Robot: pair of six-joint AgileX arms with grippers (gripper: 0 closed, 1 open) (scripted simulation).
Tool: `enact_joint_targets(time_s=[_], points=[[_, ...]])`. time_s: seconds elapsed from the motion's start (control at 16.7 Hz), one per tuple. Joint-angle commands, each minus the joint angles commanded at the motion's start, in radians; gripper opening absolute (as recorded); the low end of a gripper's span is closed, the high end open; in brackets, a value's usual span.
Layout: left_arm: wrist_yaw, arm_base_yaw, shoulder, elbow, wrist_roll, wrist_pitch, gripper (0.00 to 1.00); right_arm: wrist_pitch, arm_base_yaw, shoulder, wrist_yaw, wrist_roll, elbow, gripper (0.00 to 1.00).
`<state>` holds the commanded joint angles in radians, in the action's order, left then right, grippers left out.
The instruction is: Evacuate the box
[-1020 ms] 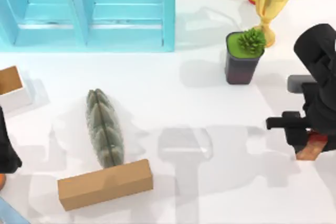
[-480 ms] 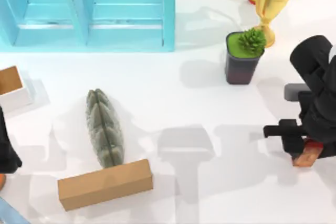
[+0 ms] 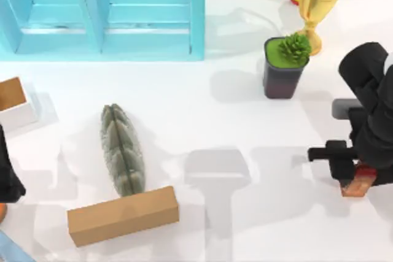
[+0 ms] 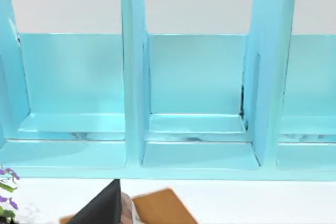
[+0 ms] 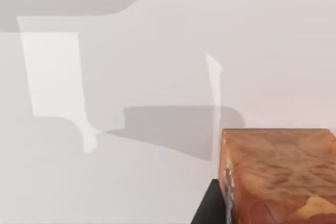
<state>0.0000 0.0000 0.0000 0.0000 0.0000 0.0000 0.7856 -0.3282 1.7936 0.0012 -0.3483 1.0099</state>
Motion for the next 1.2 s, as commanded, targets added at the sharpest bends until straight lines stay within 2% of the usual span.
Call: enact_joint_targets(time_s=[0.3,0.36,0.9,1.2], points=[[0.000,0.000,0.000,0.000,0.000,0.000,1.00,0.000,0.000,0.000,0.000,0.000,0.000,0.98],[0.000,0.000,0.000,0.000,0.000,0.000,1.00,0.000,0.000,0.000,0.000,0.000,0.000,1.00],[0.000,0.000,0.000,0.000,0.000,0.000,1.00,0.003,0.001,-0.001,0.000,0.000,0.002,1.00],[0.000,0.000,0.000,0.000,0.000,0.000,1.00,0.132,0.004,-0.042,-0.002,-0.002,0.084,1.00]])
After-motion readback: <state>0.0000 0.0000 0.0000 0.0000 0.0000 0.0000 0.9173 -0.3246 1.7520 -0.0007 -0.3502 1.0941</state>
